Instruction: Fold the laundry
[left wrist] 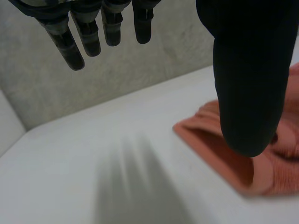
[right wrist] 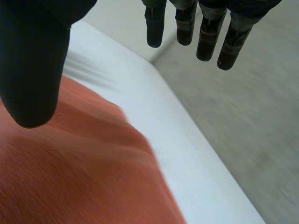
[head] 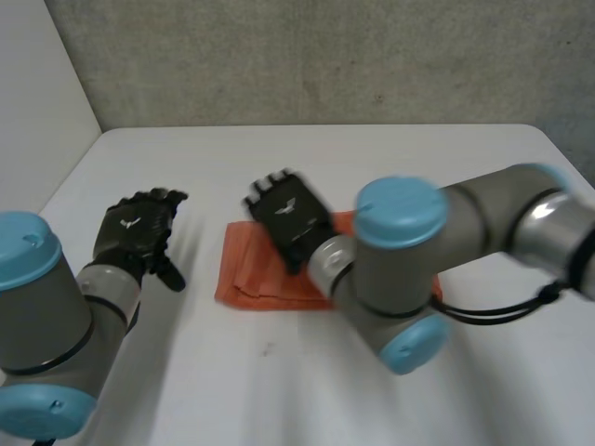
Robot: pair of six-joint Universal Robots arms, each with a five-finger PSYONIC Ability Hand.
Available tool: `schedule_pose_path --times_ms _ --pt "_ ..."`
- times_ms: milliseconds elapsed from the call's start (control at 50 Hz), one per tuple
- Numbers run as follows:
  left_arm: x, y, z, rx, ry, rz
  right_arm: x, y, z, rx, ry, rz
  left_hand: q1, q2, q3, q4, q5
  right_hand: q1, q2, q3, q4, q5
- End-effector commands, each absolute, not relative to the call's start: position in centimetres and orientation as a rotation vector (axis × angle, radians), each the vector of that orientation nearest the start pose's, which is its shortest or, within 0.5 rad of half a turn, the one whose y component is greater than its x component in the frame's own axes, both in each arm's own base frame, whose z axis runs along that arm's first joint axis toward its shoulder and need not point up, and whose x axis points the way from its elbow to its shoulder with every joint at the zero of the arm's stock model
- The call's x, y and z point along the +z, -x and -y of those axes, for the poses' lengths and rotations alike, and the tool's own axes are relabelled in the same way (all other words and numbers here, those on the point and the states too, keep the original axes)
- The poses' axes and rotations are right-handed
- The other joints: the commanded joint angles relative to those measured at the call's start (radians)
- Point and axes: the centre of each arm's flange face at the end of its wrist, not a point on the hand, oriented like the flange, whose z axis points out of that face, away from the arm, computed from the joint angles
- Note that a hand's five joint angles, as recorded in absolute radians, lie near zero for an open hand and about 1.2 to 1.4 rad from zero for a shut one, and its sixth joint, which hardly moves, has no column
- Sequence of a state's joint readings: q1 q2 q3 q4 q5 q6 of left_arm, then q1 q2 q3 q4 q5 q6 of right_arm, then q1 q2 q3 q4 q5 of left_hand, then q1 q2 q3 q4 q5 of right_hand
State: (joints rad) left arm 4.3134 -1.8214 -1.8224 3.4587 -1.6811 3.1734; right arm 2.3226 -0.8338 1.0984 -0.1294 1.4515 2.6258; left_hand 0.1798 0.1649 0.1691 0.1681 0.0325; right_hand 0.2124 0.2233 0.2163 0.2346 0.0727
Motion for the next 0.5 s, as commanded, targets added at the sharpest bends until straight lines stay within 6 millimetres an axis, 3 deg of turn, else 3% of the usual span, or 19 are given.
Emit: schedule_pose_path --times_ms 20,40,60,80,100,140,200,300,380,420,440,460,480,500 --pt "19.0 28.6 25.2 -2.222 -0.646 -2.516 20.1 -33.0 26.1 -1.894 1.062 -2.016 -0.005 0.010 0.005 0.006 -0.033 -0.038 -0.049 -0.042 -0.060 -0.073" --pt "19.0 28.6 25.1 -2.222 -0.646 -2.516 19.4 -31.6 26.4 -1.865 1.017 -2.078 -0.005 0.010 0.005 0.006 -0.033 -0.038 -0.049 -0.042 -0.060 -0.073" --pt "18.9 29.8 25.2 -2.242 -0.699 -2.523 19.4 -31.6 26.4 -1.864 1.016 -2.078 -0.005 0.010 0.005 0.006 -0.033 -0.038 -0.049 -0.042 -0.060 -0.073" --pt "18.4 30.8 25.2 -2.248 -0.752 -2.536 18.4 -30.3 26.7 -1.826 0.982 -2.144 -0.005 0.010 0.005 0.006 -0.033 -0.038 -0.049 -0.042 -0.060 -0.073" --pt "18.4 30.8 25.2 -2.248 -0.752 -2.536 18.4 -30.3 26.7 -1.826 0.981 -2.145 -0.005 0.010 0.005 0.006 -0.033 -0.038 -0.049 -0.042 -0.060 -0.073" --pt "17.2 32.7 25.4 -2.249 -0.838 -2.559 16.4 -27.8 27.1 -1.757 0.944 -2.261 -0.005 0.010 0.005 0.006 -0.033 -0.038 -0.049 -0.042 -0.060 -0.073" --pt "16.6 33.4 25.6 -2.243 -0.860 -2.568 14.8 -26.0 27.2 -1.702 0.918 -2.335 -0.005 0.010 0.005 0.006 -0.033 -0.037 -0.048 -0.041 -0.059 -0.072" --pt "14.5 34.2 26.5 -2.193 -0.875 -2.589 13.6 -24.5 27.7 -1.668 0.893 -2.355 -0.005 0.010 0.005 0.006 -0.033 0.101 0.090 0.097 0.079 0.066" --pt "14.2 34.0 26.6 -2.177 -0.868 -2.591 12.9 -24.1 27.9 -1.654 0.891 -2.357 -0.005 0.010 0.005 0.006 -0.033 0.231 0.220 0.227 0.209 0.196" --pt "14.2 33.9 26.7 -2.173 -0.860 -2.590 12.3 -23.8 28.3 -1.651 0.874 -2.361 -0.005 0.010 0.005 0.006 -0.033 0.523 0.512 0.519 0.500 0.488" --pt "14.1 33.7 26.8 -2.166 -0.845 -2.589 12.3 -23.8 28.3 -1.651 0.874 -2.361 -0.005 0.010 0.005 0.006 -0.033 0.524 0.513 0.520 0.502 0.489" --pt "14.3 33.3 26.9 -2.159 -0.814 -2.585 12.0 -23.5 28.7 -1.659 0.861 -2.369 -0.005 0.010 0.005 0.006 -0.033 0.821 0.810 0.817 0.799 0.786" --pt "14.3 33.3 26.9 -2.159 -0.814 -2.585 12.0 -23.5 28.7 -1.659 0.860 -2.369 -0.005 0.010 0.005 0.006 -0.033 0.824 0.813 0.820 0.802 0.789" --pt "14.4 32.9 26.9 -2.145 -0.780 -2.578 12.0 -23.1 29.3 -1.689 0.844 -2.371 -0.005 0.010 0.005 0.006 -0.033 1.180 1.169 1.176 1.158 1.145"
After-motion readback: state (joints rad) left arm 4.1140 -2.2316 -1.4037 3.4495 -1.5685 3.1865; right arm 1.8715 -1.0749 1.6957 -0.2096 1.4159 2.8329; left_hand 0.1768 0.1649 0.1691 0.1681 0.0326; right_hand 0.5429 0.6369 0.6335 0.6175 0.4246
